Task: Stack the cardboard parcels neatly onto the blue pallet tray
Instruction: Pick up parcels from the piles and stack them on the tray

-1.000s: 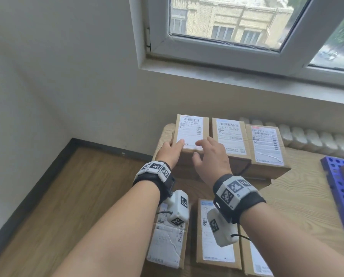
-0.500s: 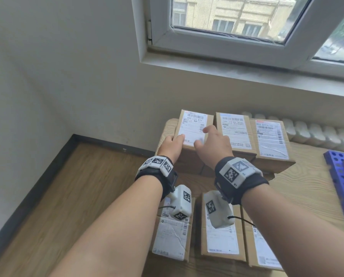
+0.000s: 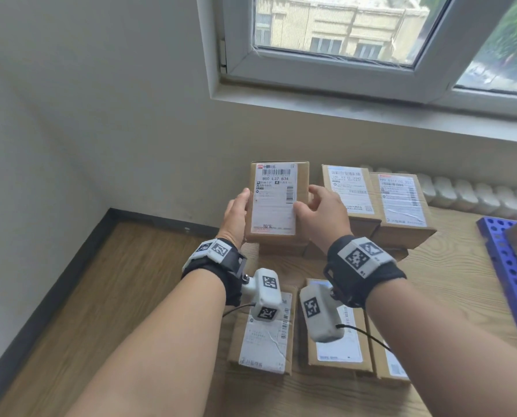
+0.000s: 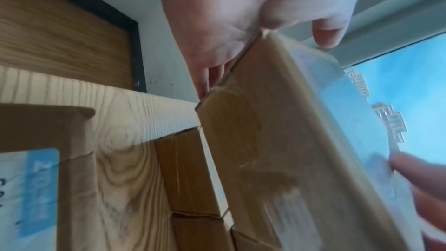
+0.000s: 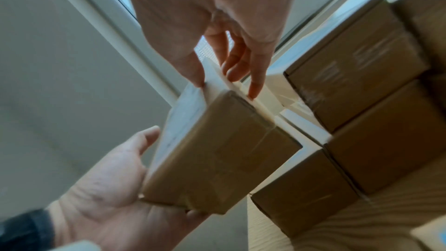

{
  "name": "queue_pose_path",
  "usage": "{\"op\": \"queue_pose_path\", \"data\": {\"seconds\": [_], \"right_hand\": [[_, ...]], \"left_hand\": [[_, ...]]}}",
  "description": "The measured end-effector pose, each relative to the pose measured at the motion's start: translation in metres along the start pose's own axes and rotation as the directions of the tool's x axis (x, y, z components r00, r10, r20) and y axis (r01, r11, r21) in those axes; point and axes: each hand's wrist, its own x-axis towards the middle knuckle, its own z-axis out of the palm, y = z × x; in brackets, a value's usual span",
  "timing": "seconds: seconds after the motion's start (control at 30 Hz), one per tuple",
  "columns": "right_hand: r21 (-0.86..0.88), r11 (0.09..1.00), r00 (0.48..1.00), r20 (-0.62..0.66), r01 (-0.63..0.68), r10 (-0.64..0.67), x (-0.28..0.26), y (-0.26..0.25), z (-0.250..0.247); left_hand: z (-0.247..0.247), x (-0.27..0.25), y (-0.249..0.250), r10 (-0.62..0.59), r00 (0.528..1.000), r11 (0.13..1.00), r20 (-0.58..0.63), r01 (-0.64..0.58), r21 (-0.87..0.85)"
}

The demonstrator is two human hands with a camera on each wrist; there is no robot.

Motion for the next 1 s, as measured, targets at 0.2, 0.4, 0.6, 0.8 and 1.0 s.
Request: {"op": "queue_pose_path", "data": {"seconds": [0.2, 0.4, 0.6, 0.8, 1.0], "right_hand": [[0.087, 0.996, 0.998, -0.049, -0.029, 0.033, -0.019, 0.010, -0.017], [0.226, 0.974, 0.984, -0.166, -0.024, 0.063, -0.043, 0.023, -0.048], [0.346, 0.938, 0.974, -0.204, -0.026, 0.102, -0.085, 0.069, -0.099], [0.464, 0.883, 0.967, -0.187, -0.068, 0.173, -0.150, 0.143, -0.166], [0.531, 0.845, 0.951, -0.226, -0.062, 0.212, -0.211, 0.206, -0.243]], "left_hand": [[0.013, -0.032, 0.019, 0.124, 0.992, 0.992, 0.026, -0.124, -0.020], [0.041, -0.062, 0.021, 0.188, 0.975, 0.982, 0.120, -0.185, -0.038], [0.096, -0.099, -0.004, 0.220, 0.958, 0.975, 0.184, -0.222, -0.012], [0.178, -0.149, -0.059, 0.246, 0.934, 0.966, 0.259, -0.257, 0.009], [0.267, -0.217, -0.103, 0.290, 0.877, 0.950, 0.383, -0.313, -0.003]]}}
